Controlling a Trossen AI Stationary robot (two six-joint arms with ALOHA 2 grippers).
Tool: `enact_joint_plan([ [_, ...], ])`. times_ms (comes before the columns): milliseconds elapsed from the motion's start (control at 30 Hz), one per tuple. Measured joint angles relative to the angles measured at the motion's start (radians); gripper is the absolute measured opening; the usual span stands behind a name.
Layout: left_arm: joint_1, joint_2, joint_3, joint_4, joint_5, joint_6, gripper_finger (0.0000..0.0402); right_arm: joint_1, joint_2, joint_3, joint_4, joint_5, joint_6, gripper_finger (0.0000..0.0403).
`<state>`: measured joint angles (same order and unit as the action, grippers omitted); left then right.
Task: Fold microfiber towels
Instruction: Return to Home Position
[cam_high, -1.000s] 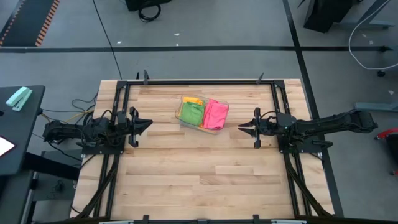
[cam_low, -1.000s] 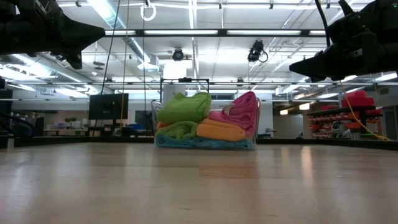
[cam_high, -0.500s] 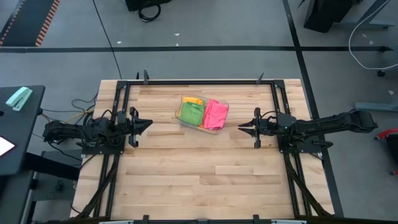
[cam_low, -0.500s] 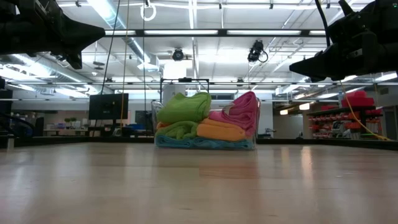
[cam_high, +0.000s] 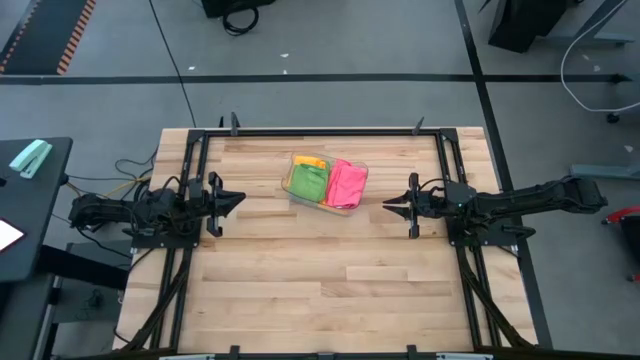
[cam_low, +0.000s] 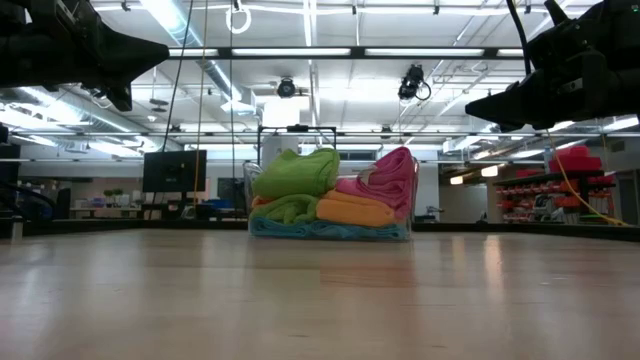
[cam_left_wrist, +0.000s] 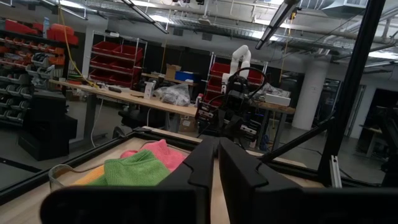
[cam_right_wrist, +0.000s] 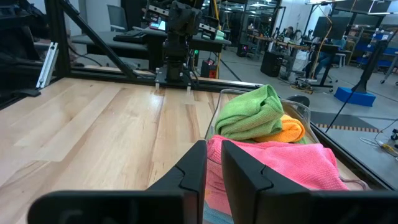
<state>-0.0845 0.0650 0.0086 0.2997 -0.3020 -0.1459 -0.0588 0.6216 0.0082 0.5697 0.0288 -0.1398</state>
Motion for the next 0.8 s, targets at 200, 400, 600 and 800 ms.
enact_joint_plan([
  [200, 0.0, 0.0, 0.0, 0.0, 0.0, 0.0, 0.0024, 0.0, 0.0, 0.0, 0.0, 0.0, 0.0, 0.0058],
  [400, 0.0, 0.0, 0.0, 0.0, 0.0, 0.0, 0.0028, 0.0, 0.0, 0.0, 0.0, 0.0, 0.0, 0.0058],
  [600, 0.0, 0.0, 0.0, 0.0, 0.0, 0.0, 0.0036, 0.0, 0.0, 0.0, 0.0, 0.0, 0.0, 0.0058],
  [800, 0.0, 0.0, 0.0, 0.0, 0.0, 0.0, 0.0028, 0.0, 0.0, 0.0, 0.0, 0.0, 0.0, 0.0058],
])
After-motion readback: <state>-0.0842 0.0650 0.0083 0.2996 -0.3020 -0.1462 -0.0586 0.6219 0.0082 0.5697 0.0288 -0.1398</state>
